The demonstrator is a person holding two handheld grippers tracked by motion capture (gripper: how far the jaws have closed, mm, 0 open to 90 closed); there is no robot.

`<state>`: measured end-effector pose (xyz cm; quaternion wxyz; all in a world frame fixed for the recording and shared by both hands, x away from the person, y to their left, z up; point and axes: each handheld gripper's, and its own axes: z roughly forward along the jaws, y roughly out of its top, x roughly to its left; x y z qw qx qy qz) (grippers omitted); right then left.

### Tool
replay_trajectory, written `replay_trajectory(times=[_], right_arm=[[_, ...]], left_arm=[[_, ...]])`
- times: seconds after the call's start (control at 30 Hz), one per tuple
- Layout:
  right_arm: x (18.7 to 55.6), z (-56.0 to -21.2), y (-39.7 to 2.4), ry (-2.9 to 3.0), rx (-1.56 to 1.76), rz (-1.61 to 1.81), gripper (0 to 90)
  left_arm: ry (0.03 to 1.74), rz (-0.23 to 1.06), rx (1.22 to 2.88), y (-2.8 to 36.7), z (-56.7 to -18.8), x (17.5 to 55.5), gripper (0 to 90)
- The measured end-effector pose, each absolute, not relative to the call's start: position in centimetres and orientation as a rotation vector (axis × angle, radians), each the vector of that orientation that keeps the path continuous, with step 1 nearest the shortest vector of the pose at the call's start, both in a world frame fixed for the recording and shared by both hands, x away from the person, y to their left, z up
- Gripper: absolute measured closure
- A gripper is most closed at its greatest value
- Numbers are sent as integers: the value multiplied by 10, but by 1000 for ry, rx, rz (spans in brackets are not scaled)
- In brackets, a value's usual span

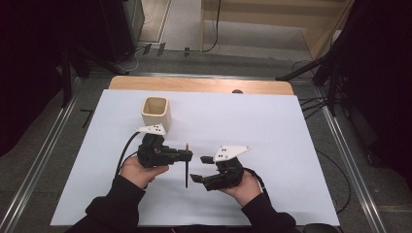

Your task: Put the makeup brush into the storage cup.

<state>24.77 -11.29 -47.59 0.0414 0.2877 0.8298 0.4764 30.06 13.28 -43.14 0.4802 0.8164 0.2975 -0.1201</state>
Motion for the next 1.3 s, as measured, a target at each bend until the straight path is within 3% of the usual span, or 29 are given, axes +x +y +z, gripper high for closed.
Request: replay_trajectory(times=[1.3], right_arm=[[244, -475, -164, 2585, 814, 1350, 258]], left_arm=[[731, -271, 2008, 140, -431, 304, 838]])
